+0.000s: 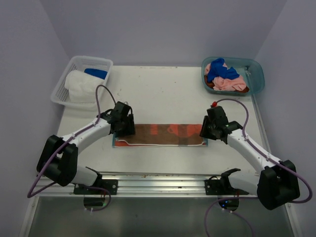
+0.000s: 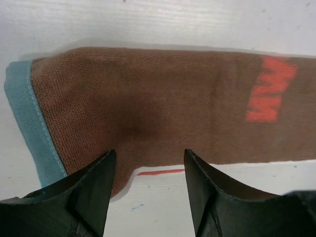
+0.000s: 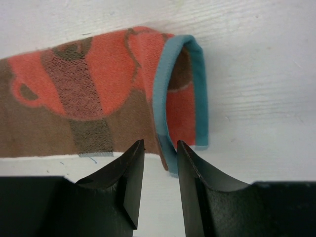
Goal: Roll the towels
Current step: Fold the towel
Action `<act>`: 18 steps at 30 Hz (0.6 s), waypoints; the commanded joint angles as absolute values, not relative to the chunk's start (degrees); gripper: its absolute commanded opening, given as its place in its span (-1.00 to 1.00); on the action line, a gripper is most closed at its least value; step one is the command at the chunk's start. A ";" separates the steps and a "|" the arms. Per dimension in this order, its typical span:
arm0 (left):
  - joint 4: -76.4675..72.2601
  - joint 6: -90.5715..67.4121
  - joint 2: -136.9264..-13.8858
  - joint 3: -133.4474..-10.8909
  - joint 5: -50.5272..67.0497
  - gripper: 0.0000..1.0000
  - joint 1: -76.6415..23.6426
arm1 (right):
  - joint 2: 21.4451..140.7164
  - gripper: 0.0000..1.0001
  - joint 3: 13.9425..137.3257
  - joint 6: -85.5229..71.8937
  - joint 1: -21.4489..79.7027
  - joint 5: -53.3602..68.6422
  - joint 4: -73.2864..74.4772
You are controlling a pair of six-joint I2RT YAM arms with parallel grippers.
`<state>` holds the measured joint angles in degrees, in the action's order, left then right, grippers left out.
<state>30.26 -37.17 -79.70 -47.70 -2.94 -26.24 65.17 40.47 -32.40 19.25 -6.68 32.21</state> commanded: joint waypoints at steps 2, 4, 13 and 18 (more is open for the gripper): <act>33.74 -34.28 -84.63 -47.81 -8.70 0.22 -24.26 | 70.30 -0.27 43.32 -33.66 22.49 -3.34 26.10; 34.62 -33.93 -85.69 -48.60 -7.56 0.19 -21.63 | 72.94 -0.28 45.70 -33.75 23.11 -5.45 26.28; 34.19 -35.16 -81.21 -48.60 -6.33 0.18 -16.35 | 78.05 -0.33 53.43 -33.31 23.64 -15.33 31.88; 32.96 -35.07 -83.58 -48.95 -5.01 0.16 -16.35 | 72.62 -0.26 51.52 -35.68 23.64 -23.20 38.14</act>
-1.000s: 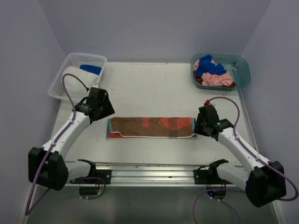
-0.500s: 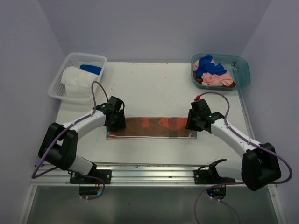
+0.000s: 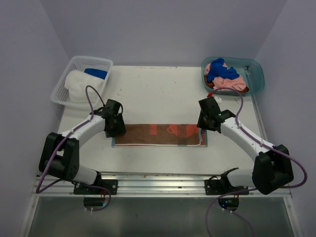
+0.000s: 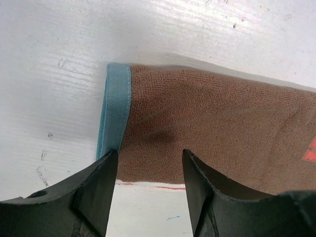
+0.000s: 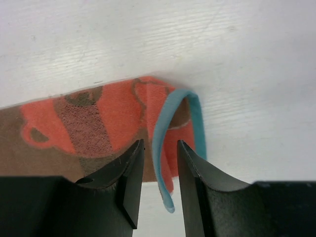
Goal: Roll the towels
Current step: Fold the towel
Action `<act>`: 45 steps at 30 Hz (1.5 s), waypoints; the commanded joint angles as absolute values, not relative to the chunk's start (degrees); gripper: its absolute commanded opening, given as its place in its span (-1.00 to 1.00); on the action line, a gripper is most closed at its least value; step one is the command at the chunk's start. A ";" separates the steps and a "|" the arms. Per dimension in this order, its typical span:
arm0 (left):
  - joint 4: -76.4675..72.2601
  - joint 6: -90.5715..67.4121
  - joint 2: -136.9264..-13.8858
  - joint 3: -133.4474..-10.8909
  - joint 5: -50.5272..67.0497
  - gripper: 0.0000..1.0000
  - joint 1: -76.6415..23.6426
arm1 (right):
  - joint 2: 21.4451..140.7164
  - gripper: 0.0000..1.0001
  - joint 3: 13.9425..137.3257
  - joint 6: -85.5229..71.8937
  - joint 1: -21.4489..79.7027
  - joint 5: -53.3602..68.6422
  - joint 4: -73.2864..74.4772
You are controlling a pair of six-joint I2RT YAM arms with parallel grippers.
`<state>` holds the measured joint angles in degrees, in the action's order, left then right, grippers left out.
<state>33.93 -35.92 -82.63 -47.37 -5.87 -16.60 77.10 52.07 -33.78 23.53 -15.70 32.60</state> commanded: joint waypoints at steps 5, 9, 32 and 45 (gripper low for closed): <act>32.78 -34.37 -84.82 -49.75 -4.83 0.16 -15.91 | 66.89 -0.25 45.27 -39.28 23.56 -23.47 39.64; 32.52 -33.58 -84.38 -50.27 -4.66 0.16 -15.64 | 61.18 -0.27 45.35 -38.59 23.82 -20.67 37.71; 31.64 -33.84 -86.47 -50.01 -3.43 0.17 -15.21 | 88.23 -0.19 49.84 -27.59 22.41 -14.24 28.47; 33.48 -33.14 -86.04 -53.09 -3.78 0.16 -14.59 | 71.46 -0.12 43.34 -30.24 19.61 -14.60 28.74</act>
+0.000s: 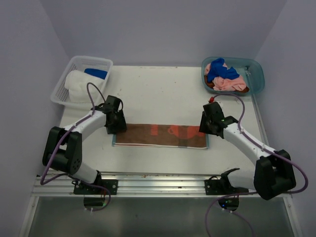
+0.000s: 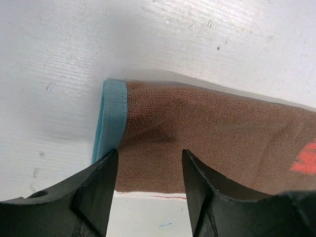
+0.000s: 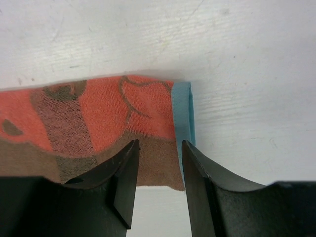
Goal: Roll the towels
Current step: Fold the towel
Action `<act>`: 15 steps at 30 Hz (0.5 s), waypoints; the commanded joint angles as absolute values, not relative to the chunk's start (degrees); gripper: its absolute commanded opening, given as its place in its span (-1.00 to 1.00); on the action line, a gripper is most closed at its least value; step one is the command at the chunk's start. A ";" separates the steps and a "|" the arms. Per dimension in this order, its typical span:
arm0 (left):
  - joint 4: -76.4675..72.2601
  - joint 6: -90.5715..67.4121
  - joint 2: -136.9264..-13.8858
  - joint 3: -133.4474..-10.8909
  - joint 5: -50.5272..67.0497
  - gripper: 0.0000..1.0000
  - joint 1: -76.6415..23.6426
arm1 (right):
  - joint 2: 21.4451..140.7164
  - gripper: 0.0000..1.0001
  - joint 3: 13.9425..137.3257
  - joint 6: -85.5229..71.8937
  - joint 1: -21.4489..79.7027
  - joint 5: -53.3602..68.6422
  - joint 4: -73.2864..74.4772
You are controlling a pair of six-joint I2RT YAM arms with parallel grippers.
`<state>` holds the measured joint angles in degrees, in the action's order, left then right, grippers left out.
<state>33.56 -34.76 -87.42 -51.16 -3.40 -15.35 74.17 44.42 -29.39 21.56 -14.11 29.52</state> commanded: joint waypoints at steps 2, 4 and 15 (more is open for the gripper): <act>33.57 -32.79 -85.61 -53.00 -3.78 0.16 -14.33 | 71.37 -0.12 42.98 -29.71 17.42 -12.58 28.57; 33.66 -32.61 -85.26 -52.74 -3.87 0.16 -13.71 | 72.68 -0.12 42.19 -29.53 15.83 -8.98 27.78; 33.31 -31.81 -83.23 -49.57 -1.85 0.15 -9.14 | 81.65 -0.22 37.96 -30.68 10.55 -0.18 21.35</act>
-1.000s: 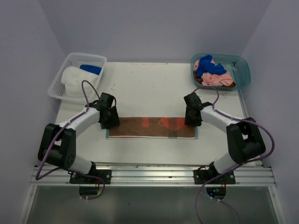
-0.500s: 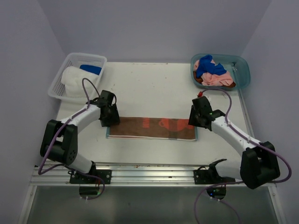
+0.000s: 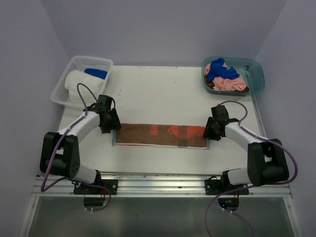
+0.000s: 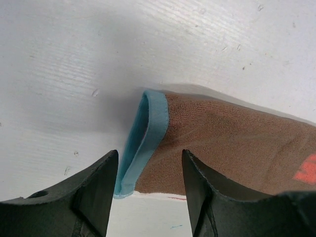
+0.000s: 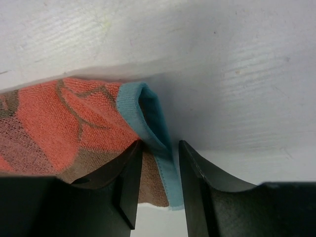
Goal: Roll the towels
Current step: Fold the towel
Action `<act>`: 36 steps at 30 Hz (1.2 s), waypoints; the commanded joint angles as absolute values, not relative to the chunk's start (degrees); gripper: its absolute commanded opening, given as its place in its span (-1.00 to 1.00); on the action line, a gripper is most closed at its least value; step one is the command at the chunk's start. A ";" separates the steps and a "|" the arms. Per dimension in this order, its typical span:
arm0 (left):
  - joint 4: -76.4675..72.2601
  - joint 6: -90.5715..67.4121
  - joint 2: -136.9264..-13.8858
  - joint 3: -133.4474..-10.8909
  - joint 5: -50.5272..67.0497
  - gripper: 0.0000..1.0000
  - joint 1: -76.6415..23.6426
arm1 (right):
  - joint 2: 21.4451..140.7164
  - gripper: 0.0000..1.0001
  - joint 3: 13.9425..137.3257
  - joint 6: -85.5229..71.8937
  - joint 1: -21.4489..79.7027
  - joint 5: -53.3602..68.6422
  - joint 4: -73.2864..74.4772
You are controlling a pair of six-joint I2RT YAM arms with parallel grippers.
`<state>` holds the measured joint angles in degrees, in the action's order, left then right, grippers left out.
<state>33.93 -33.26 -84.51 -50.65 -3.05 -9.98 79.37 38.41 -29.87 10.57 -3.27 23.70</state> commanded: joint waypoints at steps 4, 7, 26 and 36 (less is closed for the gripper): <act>31.12 -32.95 -82.53 -46.86 -0.26 0.14 -9.40 | 80.77 -0.45 38.06 -31.20 10.55 -2.28 21.27; 29.80 -33.66 -82.00 -44.92 1.40 0.13 -9.49 | 80.42 -0.68 37.88 -31.38 10.46 -2.11 21.10; 23.38 -39.89 -89.29 -44.21 5.62 0.09 -21.51 | 62.76 -1.00 39.63 -31.82 10.46 -9.93 31.72; 28.02 -38.24 -86.67 -50.52 0.21 0.10 -27.60 | 56.77 -1.00 51.85 -29.97 12.38 -4.84 38.58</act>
